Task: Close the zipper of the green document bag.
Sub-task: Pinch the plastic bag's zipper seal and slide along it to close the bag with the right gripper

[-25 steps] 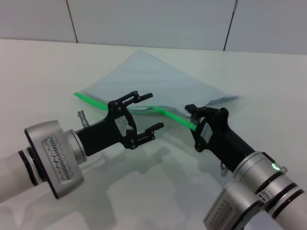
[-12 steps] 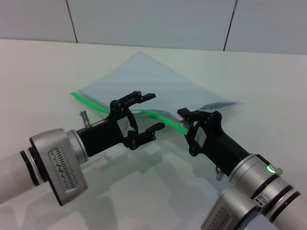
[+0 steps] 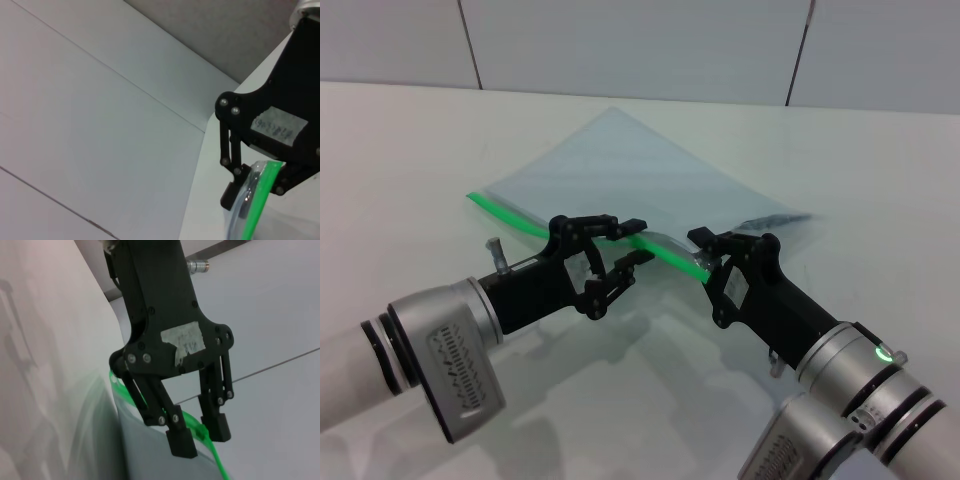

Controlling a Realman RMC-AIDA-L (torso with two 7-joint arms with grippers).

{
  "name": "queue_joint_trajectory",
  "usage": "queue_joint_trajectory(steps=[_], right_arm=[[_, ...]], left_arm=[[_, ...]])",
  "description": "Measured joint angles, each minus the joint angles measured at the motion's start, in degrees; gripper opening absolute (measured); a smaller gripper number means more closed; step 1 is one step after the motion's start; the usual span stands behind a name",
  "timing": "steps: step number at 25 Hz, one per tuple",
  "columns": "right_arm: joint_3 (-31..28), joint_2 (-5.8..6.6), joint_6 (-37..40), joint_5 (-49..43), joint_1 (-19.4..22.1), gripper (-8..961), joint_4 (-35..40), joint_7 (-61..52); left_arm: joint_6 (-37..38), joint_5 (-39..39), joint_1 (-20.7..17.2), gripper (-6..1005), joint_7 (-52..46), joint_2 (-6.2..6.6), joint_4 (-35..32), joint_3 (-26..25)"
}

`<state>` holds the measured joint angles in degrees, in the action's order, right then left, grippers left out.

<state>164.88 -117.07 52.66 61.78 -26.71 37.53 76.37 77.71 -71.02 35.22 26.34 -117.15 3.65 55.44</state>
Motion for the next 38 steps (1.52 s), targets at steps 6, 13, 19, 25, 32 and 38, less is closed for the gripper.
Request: queue_joint_trajectory(steps=[6, 13, 19, 25, 32, 38], right_arm=[[0.0, 0.0, -0.09, -0.09, 0.0, 46, 0.0, 0.0], [0.0, 0.0, -0.28, -0.15, 0.0, 46, 0.0, 0.0], [0.0, 0.0, -0.76, -0.79, 0.0, 46, -0.01, 0.0], [0.0, 0.0, -0.81, -0.79, 0.0, 46, -0.01, 0.0], [0.0, 0.03, -0.28, -0.8, 0.33, 46, 0.0, 0.0], [-0.07, 0.1, 0.43, -0.49, 0.52, 46, -0.14, -0.89]], left_arm=[[-0.02, -0.08, 0.02, 325, 1.73, -0.01, 0.09, 0.02], [0.29, -0.14, 0.01, 260, 4.01, -0.01, 0.48, -0.01], [-0.06, 0.02, -0.02, 200, 5.69, -0.01, 0.94, -0.07], [-0.1, 0.06, -0.05, 126, 5.71, -0.01, 0.94, -0.07], [-0.11, 0.11, -0.2, 110, 5.73, -0.01, 0.93, -0.06], [-0.1, 1.36, -0.7, 92, 5.74, -0.01, 0.92, -0.49]])
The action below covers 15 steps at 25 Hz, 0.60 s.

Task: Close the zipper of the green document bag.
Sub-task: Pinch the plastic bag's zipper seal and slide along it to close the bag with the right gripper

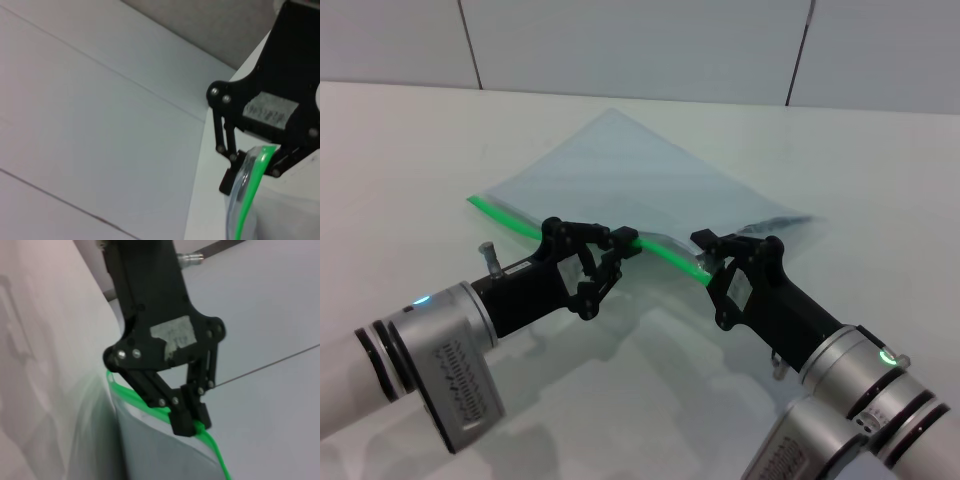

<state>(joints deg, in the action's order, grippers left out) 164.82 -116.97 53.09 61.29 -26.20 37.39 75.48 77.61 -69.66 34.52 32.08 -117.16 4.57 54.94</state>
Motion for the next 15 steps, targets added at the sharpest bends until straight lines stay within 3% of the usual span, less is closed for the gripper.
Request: queue_joint_trajectory(steps=[15], right_arm=[[-0.02, 0.08, 2.0, 0.02, 0.23, 45, -1.47, -2.76]], left_arm=[[0.48, 1.75, -0.65, 62, -0.01, 0.21, -0.27, -0.54]])
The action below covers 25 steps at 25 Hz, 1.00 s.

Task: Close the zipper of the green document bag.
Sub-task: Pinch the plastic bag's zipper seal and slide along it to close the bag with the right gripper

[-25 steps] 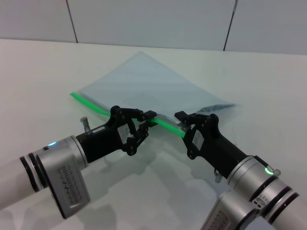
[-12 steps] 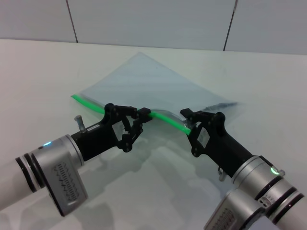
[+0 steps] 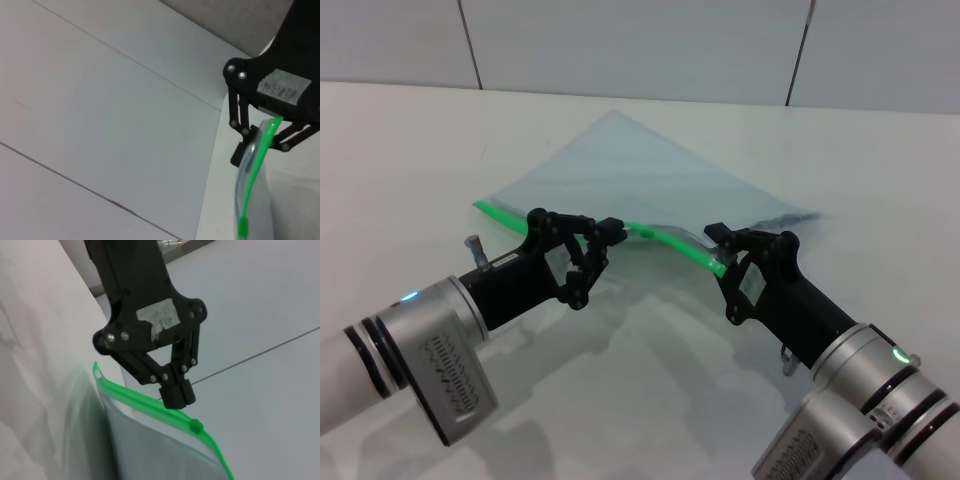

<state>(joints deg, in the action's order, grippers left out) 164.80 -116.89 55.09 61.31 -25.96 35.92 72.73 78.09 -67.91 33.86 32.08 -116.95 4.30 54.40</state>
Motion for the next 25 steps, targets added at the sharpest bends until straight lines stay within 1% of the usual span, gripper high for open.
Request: queue_joint_trajectory(steps=[6, 11, 22, 25], right_arm=[[0.0, 0.0, -0.09, -0.19, -0.12, 45, 0.0, -0.01], [0.0, -0.08, -0.21, -0.22, -0.25, 45, 0.03, -0.01], [0.0, -0.09, -0.25, 0.21, -0.4, 45, -0.06, -0.06], [0.02, -0.09, -0.25, -0.39, -0.26, 45, -0.06, -0.05]], left_arm=[[0.04, -0.01, 0.22, 95, 0.0, -0.12, 0.11, 0.0], [0.06, -0.48, 0.31, 268, 0.0, -0.2, 0.18, 0.48], [3.73, -1.54, -0.15, 285, 0.02, -0.21, 1.43, 0.61], [3.9, -1.03, -0.19, 326, 0.53, -0.18, 1.41, 0.27]])
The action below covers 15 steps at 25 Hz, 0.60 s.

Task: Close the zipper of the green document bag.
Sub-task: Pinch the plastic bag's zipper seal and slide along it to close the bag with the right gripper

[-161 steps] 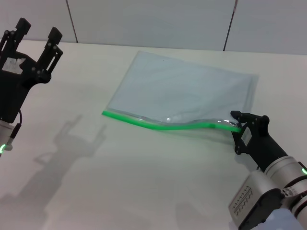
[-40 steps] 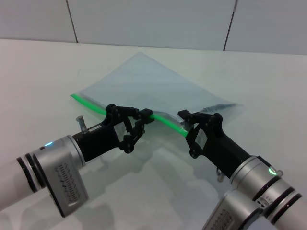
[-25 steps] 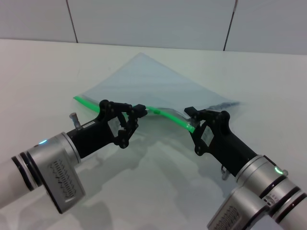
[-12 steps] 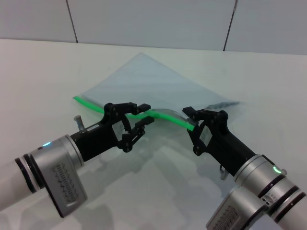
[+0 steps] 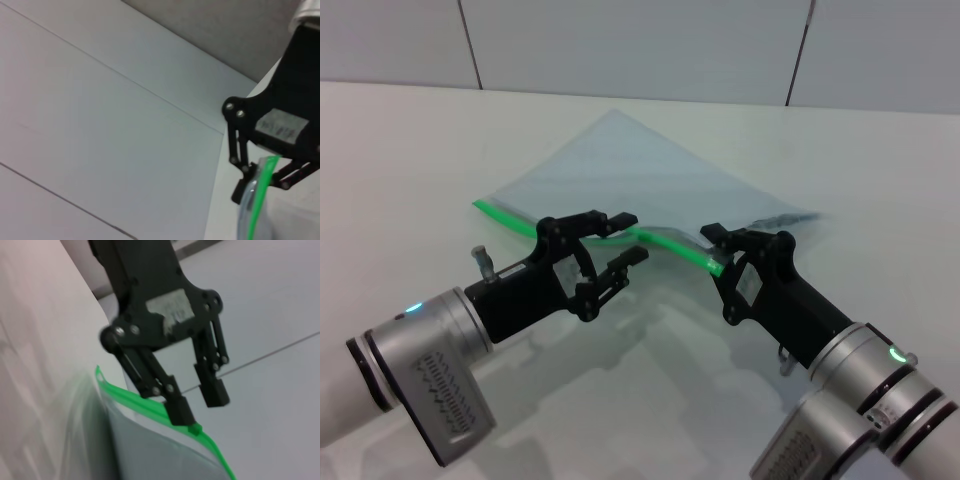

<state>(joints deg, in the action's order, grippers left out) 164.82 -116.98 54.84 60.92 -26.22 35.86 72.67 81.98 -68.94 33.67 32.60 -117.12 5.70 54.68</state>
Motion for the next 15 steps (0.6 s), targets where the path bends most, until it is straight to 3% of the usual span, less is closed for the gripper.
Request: queue_joint_trajectory(steps=[3, 15], right_arm=[[0.06, -0.06, 0.0, -1.16, 0.15, 45, 0.16, 0.01], [0.07, -0.09, 0.0, -2.59, 0.16, 45, 0.61, 0.13]], left_arm=[[-0.07, 0.07, 0.16, 368, 0.28, 0.09, -0.21, -0.51], [-0.58, -0.18, 0.59, 365, 0.27, 0.14, -0.17, -0.4]])
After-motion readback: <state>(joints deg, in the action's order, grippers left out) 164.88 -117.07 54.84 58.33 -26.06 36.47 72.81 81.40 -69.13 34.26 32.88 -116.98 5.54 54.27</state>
